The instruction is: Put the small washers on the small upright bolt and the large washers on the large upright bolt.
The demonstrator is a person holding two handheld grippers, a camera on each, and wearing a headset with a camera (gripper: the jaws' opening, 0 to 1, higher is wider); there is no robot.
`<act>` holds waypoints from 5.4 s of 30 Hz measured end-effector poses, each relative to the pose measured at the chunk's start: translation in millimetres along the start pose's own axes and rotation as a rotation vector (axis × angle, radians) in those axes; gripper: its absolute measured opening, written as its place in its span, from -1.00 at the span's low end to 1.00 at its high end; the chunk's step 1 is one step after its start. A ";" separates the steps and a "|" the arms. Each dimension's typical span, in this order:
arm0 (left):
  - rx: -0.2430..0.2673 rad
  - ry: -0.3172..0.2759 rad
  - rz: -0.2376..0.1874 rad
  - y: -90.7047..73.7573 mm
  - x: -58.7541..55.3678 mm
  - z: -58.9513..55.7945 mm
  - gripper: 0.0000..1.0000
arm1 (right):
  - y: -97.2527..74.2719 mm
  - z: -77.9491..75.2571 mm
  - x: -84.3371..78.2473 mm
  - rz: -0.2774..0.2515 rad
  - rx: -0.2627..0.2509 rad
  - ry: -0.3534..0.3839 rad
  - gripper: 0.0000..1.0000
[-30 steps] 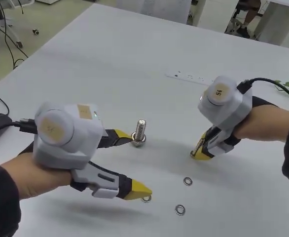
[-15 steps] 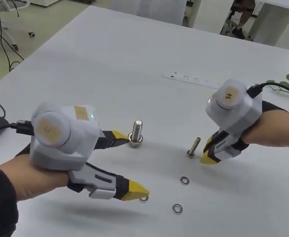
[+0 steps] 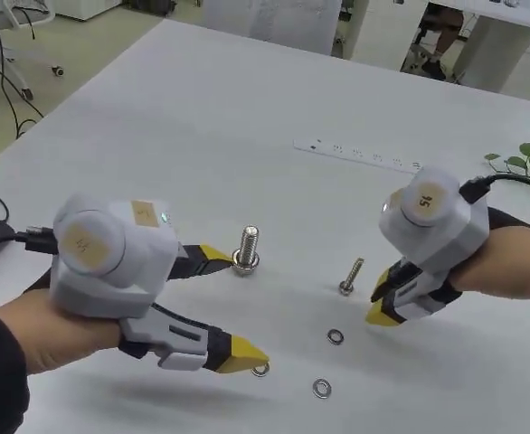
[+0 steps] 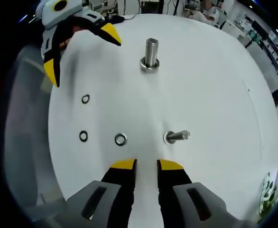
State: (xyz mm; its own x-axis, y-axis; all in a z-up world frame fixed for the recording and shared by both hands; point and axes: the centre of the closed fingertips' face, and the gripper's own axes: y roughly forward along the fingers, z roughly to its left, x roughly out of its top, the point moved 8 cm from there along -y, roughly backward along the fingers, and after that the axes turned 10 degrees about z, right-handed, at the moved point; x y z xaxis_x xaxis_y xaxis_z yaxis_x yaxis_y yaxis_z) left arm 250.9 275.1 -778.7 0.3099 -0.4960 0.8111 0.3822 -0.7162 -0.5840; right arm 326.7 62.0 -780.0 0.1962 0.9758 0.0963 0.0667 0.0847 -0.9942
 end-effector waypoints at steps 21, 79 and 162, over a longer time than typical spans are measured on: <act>0.012 0.013 -0.001 -5.9 1.6 -2.5 0.40 | 12.9 26.9 22.0 0.004 0.036 -0.087 -0.64; 0.022 0.004 -0.014 -7.6 1.1 -0.4 0.38 | 20.2 30.8 27.8 0.044 0.036 -0.100 -0.74; 0.036 -0.014 -0.009 -10.3 -2.1 2.7 0.36 | -38.7 -31.6 33.6 0.048 -0.079 -0.096 -0.74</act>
State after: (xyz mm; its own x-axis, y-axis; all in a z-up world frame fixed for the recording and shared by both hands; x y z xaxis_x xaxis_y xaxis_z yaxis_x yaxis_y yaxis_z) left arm 248.7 284.9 -774.5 0.3181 -0.4831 0.8157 0.4155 -0.7024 -0.5780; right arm 361.6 85.1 -736.8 0.1065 0.9935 0.0400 0.1372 0.0251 -0.9902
